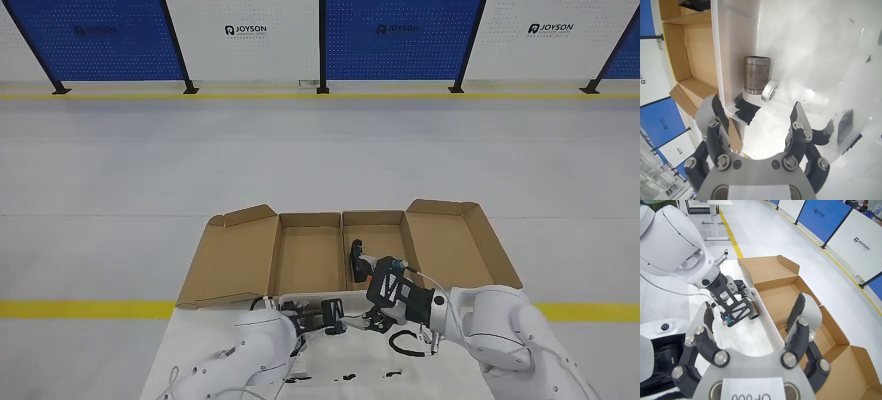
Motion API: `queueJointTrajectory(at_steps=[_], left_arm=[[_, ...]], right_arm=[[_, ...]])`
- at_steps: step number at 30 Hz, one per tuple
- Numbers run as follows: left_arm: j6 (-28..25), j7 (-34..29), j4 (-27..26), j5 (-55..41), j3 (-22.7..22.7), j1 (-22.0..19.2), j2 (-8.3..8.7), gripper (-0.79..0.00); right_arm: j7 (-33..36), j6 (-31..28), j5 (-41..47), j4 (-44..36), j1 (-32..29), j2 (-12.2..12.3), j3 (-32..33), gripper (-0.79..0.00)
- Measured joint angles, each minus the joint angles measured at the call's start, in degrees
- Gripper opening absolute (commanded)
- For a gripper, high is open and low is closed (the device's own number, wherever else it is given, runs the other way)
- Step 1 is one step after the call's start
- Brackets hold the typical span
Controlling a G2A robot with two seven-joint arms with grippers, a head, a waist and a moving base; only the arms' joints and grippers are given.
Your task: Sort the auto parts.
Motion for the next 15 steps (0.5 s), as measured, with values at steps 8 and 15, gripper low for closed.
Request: queueJointTrajectory(at_steps=[8, 15], left_arm=[[1.87, -1.85, 2.62, -3.33, 4.38, -4.66, 0.53, -0.132], [0.09, -0.05, 9.54, -5.82, 8.13, -8.88, -0.31, -0.197]], right_arm=[[0.0, 0.0, 0.0, 0.0, 0.0, 0.0, 0.0, 0.0], [0.0, 0.0, 0.0, 0.0, 0.0, 0.0, 0.0, 0.0]])
